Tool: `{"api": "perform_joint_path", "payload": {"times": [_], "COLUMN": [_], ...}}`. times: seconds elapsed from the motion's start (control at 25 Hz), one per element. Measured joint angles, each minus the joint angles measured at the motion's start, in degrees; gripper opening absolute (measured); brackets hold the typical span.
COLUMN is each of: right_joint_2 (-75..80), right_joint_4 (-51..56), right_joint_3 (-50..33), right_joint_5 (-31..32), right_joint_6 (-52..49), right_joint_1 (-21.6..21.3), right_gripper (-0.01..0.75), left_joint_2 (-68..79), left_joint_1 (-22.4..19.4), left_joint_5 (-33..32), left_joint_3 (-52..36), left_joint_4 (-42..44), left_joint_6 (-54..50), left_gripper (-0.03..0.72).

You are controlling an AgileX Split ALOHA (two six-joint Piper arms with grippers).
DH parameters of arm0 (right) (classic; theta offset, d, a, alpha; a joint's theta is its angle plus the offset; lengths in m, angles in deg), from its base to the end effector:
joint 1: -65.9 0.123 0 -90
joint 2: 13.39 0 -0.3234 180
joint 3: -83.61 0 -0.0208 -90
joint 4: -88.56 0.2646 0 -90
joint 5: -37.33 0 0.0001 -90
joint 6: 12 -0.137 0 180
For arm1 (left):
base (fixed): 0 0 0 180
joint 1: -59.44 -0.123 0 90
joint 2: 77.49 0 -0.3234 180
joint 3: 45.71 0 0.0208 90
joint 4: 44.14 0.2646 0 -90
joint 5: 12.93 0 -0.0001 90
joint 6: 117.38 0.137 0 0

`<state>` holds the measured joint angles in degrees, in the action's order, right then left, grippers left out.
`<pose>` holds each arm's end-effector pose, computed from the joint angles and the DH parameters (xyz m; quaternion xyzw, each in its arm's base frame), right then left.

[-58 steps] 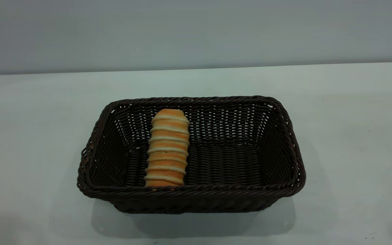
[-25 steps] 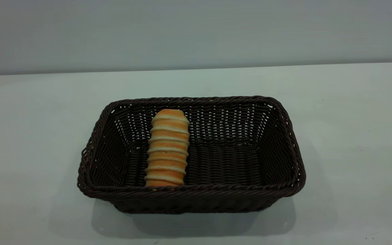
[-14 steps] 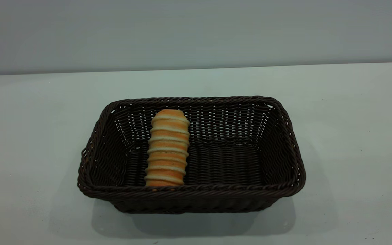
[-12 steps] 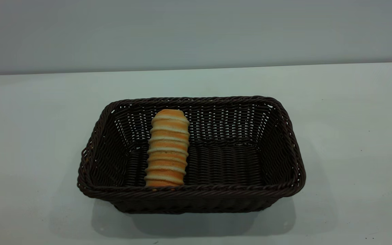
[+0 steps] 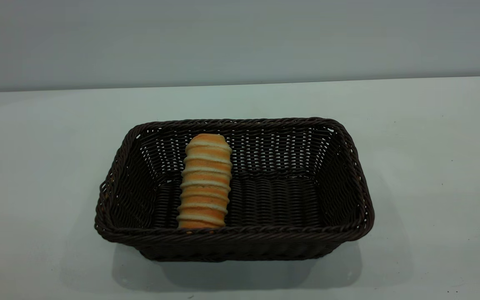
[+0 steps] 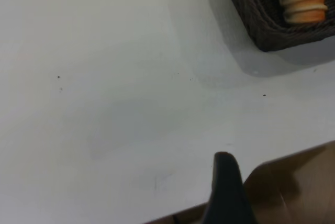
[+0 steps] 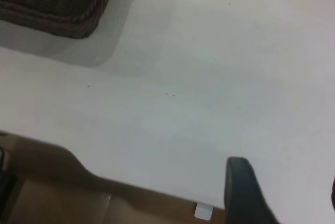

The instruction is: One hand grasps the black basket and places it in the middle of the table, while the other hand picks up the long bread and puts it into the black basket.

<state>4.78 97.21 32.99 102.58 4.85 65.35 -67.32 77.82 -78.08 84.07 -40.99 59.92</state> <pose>0.0300 0.0184 0.2450 -0.1278 0.9091 0.0156 0.3962 0.0143 0.0025 0.2494 0.1201 0.8807 -0.0567 0.4547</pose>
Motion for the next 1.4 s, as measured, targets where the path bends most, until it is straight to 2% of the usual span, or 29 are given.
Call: {"api": "perform_joint_path", "payload": {"times": [0.56,0.8,0.92,1.08,1.4], "right_joint_2": [-0.21,-5.33,-9.27,-12.26,-12.39], "right_joint_4": [0.00,0.06,0.06,0.12,0.11], "right_joint_3": [0.00,0.00,0.00,0.00,0.00], "right_joint_5": [0.00,0.07,0.15,0.55,0.80], "right_joint_6": [0.00,0.00,0.00,0.00,0.00], "right_joint_1": [0.00,-0.72,-0.72,-0.72,-0.72], "right_gripper": [0.417,0.417,0.417,0.417,0.417], "left_joint_2": [-0.07,-2.33,-4.19,-4.57,-4.57], "left_joint_1": [-0.41,-11.02,-14.35,-15.75,-15.87], "left_joint_5": [0.04,0.22,0.21,0.17,0.17], "left_joint_3": [0.00,0.00,0.00,0.00,0.00], "left_joint_4": [0.00,0.00,0.00,0.00,0.00], "left_joint_6": [0.06,0.29,0.25,0.25,0.25], "left_gripper": [0.553,0.553,0.553,0.553,0.553]}}
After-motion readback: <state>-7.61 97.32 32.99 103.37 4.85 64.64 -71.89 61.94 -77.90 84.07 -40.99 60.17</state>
